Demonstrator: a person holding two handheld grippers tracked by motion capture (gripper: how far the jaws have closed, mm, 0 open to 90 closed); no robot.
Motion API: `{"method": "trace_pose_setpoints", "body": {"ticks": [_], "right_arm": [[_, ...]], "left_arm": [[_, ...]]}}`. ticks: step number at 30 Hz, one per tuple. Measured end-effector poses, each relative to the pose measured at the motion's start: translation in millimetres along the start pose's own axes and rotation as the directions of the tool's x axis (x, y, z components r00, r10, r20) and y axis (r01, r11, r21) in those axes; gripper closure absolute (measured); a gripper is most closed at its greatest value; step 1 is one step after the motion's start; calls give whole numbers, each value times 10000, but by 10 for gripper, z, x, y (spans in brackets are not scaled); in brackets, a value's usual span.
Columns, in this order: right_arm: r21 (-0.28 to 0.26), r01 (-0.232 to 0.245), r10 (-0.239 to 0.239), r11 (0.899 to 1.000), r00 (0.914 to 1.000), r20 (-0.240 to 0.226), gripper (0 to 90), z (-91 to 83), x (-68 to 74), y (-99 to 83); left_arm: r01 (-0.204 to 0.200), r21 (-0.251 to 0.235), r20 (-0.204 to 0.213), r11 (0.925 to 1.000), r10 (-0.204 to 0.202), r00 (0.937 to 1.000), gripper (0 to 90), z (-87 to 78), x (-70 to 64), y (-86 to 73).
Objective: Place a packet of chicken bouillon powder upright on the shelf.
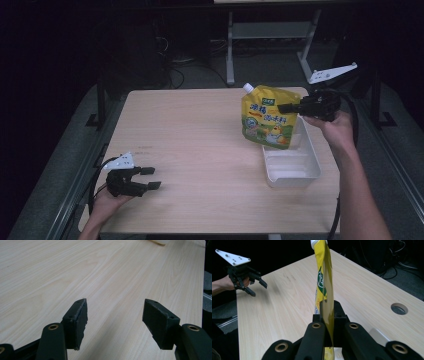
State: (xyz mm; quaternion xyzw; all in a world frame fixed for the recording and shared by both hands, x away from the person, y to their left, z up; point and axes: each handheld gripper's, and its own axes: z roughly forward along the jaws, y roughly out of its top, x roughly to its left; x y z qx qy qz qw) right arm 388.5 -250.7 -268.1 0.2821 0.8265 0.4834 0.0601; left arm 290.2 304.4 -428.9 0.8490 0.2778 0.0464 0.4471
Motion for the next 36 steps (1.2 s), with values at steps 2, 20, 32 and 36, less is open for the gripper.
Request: {"method": "trace_pose_setpoints", "body": {"ticks": [2,20,32,36], "right_arm": [[-25,-49,49,10000,9999,92,897,-29,-31,-31],[177,-315,303,9993,9974,649,896,-121,-193,-229],[152,-713,696,9973,9934,906,896,-161,-291,-399],[203,-708,685,9973,9929,972,895,-162,-308,-425]], "left_arm": [[25,-17,-14,10000,-25,10000,358,-3,2,0],[105,20,-36,9999,-105,9999,356,4,9,-3],[79,52,-36,10000,-78,10000,356,19,11,-2],[95,117,-47,9999,-94,9999,356,33,5,-2]]}}
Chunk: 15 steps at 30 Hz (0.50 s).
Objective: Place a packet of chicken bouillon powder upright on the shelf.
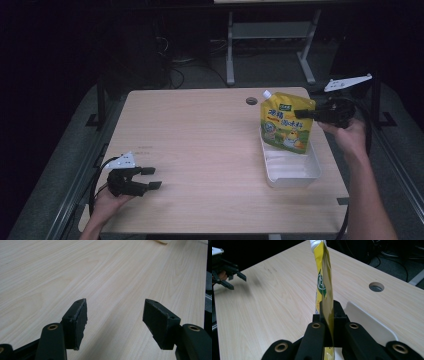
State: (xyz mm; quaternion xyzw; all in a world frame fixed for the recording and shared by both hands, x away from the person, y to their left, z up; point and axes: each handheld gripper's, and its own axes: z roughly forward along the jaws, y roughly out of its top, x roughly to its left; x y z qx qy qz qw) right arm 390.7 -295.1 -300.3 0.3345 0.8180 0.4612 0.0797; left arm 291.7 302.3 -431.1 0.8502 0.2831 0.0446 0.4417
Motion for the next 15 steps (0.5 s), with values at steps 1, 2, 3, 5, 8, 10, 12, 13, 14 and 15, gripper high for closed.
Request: {"method": "trace_pose_setpoints", "body": {"ticks": [1,2,3,5,8,10,12,13,14,15], "right_arm": [[39,-7,7,10000,10000,11,894,20,-14,-34],[39,-7,7,10000,10000,11,894,20,-14,-34],[-195,-85,84,9998,10000,-43,894,18,-25,-57],[-310,-193,190,9993,9998,-91,893,20,-35,-74],[-286,95,-89,9995,9997,209,893,25,-8,-59],[-195,394,-386,9990,9984,411,893,35,33,-20],[-197,468,-460,9987,9981,401,893,43,45,-6],[-135,475,-471,9988,9985,289,891,64,43,12],[-122,438,-435,9990,9987,271,892,77,38,10],[-106,385,-382,9992,9990,235,891,91,30,3]], "left_arm": [[5,-5,1,10000,-5,10000,356,2,0,0],[5,-5,1,10000,-5,10000,356,2,0,0],[-2,-8,1,10000,2,10000,356,4,2,0],[-7,10,1,10000,7,10000,356,5,2,0],[-29,11,-9,10000,29,10000,356,8,3,0],[9,-22,-2,10000,-9,10000,356,11,7,0],[14,2,1,10000,-14,10000,356,13,6,1],[-4,15,17,10000,4,10000,356,18,0,2],[-4,15,17,10000,4,10000,356,18,0,2],[-7,31,16,10000,7,10000,356,20,-5,2]]}}
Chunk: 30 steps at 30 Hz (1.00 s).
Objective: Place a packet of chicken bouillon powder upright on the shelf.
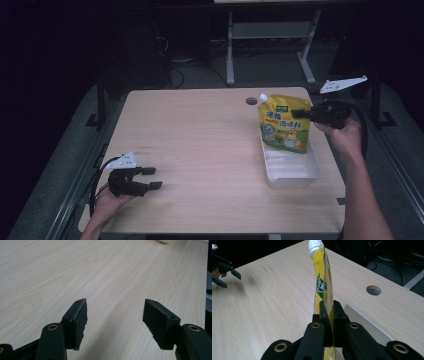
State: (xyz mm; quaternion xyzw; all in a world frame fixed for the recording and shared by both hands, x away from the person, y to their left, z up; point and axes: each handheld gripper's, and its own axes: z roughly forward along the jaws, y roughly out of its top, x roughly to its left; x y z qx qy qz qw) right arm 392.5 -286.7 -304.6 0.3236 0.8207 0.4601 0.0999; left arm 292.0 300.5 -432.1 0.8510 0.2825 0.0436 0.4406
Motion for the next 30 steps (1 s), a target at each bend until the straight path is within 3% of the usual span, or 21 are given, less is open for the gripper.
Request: {"method": "trace_pose_setpoints", "body": {"ticks": [9,16,21,23,27,30], "right_arm": [[298,-324,323,9990,9995,38,879,145,-35,-153],[-212,-1233,1231,9921,9924,-81,863,102,-133,-337],[-370,-1535,1538,9874,9881,45,857,60,-168,-450],[-333,-1921,1926,9808,9812,114,835,42,-191,-512],[-468,-2057,2065,9775,9783,144,804,26,-178,-567],[-837,-2378,2391,9677,9710,53,680,-20,-189,-601]], "left_arm": [[-18,32,25,10000,18,10000,356,11,-10,2],[84,-80,69,9999,-83,9999,357,21,-3,-19],[67,-90,60,9999,-66,10000,356,22,-9,-17],[75,-59,24,10000,-75,10000,353,25,-9,-18],[96,-56,-15,9999,-96,10000,347,26,-9,-18],[103,-62,-62,9999,-104,9999,345,22,-15,-16]]}}
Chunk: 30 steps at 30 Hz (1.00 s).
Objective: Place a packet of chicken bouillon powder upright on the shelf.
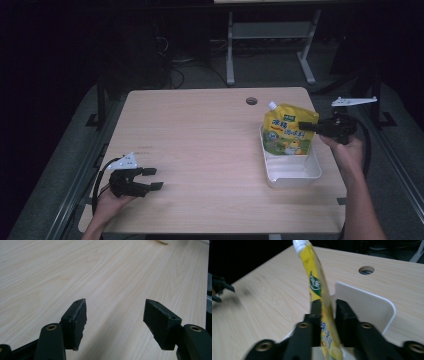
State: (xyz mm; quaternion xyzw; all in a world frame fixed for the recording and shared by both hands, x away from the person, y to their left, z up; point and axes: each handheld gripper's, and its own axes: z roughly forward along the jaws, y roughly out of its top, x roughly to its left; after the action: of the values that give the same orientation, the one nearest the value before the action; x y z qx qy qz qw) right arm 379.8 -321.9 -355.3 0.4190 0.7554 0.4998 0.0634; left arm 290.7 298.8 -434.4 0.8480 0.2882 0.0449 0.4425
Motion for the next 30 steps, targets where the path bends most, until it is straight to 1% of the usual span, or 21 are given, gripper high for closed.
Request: {"method": "trace_pose_setpoints", "body": {"ticks": [2,3,4,5,6,7,9,10,11,12,13,16,18,21,22,24,28,29,30], "right_arm": [[-175,-340,337,9993,9993,-167,637,-39,-20,-17],[-150,-374,372,9992,9993,-104,607,-52,-18,-21],[-150,-374,372,9992,9993,-104,607,-52,-18,-21],[-27,-348,348,9994,9994,-28,589,-77,2,-28],[-27,-307,307,9995,9995,40,577,-90,17,-31],[-98,-263,264,9996,9995,149,560,-104,34,-37],[-155,-227,231,9996,9995,200,547,-115,46,-46],[-95,-264,266,9996,9992,306,514,-130,54,-66],[-95,-264,266,9996,9992,306,514,-130,54,-66],[-30,-315,316,9995,9986,429,513,-146,53,-99],[-54,-343,345,9994,9984,446,506,-158,57,-117],[-178,-339,348,9993,9981,516,500,-210,75,-162],[-236,-292,307,9993,9973,667,501,-254,99,-183],[-327,-292,313,9990,9972,685,499,-297,117,-203],[-383,-340,370,9987,9962,787,498,-342,136,-227],[-437,-307,342,9986,9961,812,497,-367,149,-251],[-426,-307,344,9986,9954,893,496,-395,186,-287],[-397,-306,339,9987,9958,852,495,-403,206,-300],[-323,-245,275,9992,9952,936,484,-411,241,-318]], "left_arm": [[-7,-18,-18,10000,7,10000,344,-7,-2,1],[-13,-17,-36,10000,13,10000,344,-11,-2,1],[-13,-17,-36,10000,13,10000,344,-11,-2,1],[11,-11,-56,10000,-11,10000,343,-15,-3,0],[51,-50,-77,10000,-51,10000,343,-22,-6,-3],[51,-57,-83,10000,-51,10000,343,-25,-8,-5],[54,-59,-78,10000,-54,10000,343,-28,-10,-6],[41,-55,-85,10000,-41,10000,344,-28,-13,-7],[22,-50,-100,10000,-23,9999,344,-27,-19,-5],[-14,-33,-110,10000,13,9999,344,-33,-25,-1],[-14,-33,-110,10000,13,9999,344,-33,-25,-1],[76,-62,-118,10000,-77,9999,344,-35,-16,-12],[125,-64,-128,9999,-126,9998,343,-36,-10,-17],[104,-62,-128,9999,-105,9999,343,-41,-6,-18],[89,-65,-153,9999,-90,9998,343,-45,-5,-19],[89,-54,-173,9999,-89,9998,343,-49,-4,-21],[122,-86,-190,9999,-124,9997,343,-57,-11,-27],[119,-77,-196,9999,-121,9997,343,-61,-13,-27],[118,-102,-202,9999,-120,9997,343,-63,-15,-29]]}}
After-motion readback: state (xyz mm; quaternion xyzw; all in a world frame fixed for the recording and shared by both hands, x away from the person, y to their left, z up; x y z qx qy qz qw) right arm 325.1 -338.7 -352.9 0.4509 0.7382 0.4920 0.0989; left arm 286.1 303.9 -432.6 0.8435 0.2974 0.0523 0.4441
